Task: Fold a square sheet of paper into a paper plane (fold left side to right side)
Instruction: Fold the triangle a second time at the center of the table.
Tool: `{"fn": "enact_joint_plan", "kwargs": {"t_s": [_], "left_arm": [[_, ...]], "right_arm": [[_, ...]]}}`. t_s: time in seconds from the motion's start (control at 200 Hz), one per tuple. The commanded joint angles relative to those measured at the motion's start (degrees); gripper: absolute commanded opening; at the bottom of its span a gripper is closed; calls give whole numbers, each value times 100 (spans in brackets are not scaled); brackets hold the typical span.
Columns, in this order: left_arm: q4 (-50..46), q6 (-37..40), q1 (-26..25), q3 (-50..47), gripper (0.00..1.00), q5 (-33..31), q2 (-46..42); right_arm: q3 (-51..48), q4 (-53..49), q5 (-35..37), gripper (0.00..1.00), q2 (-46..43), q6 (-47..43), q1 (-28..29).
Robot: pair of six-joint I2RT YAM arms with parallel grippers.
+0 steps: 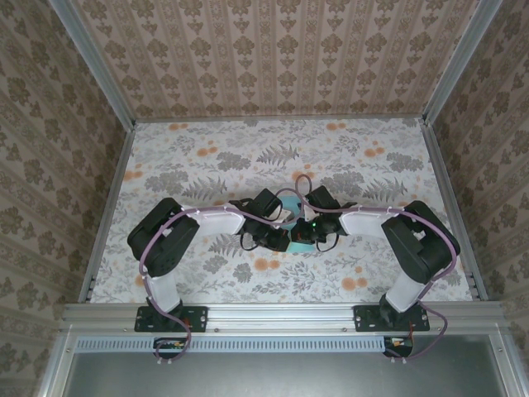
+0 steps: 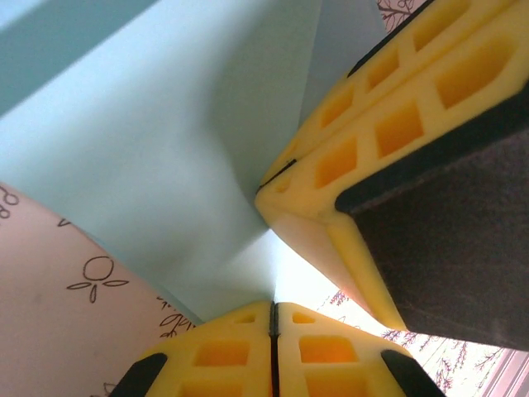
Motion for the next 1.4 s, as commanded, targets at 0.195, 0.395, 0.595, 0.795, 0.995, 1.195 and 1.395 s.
{"fn": "enact_joint_plan", "kwargs": {"t_s": [0.195,0.395,0.595,0.795,0.995,1.195,1.395], "left_arm": [[-442,150,-81,-119,9,-312,168],[-456,152,-75,-126,9,-315,173],[-454,159,-79,-127,9,-306,189],[-452,161,-77,-123,9,-306,179],[-445,159,-78,-126,9,-316,156],[-415,153,-99,-97,9,-318,129],[-415,141,-111,-92,9,-342,98]], "right_arm": [[200,-568,492,0,179,-297,-341],[336,-689,493,0,272,-458,-631],[422,-799,461,0,323,-642,-973],[491,-885,436,0,411,-852,-1313],[555,-928,412,0,509,-1025,-1619],[651,-984,388,0,253,-1088,-1730],[450,-933,100,0,-390,-923,-1578]]}}
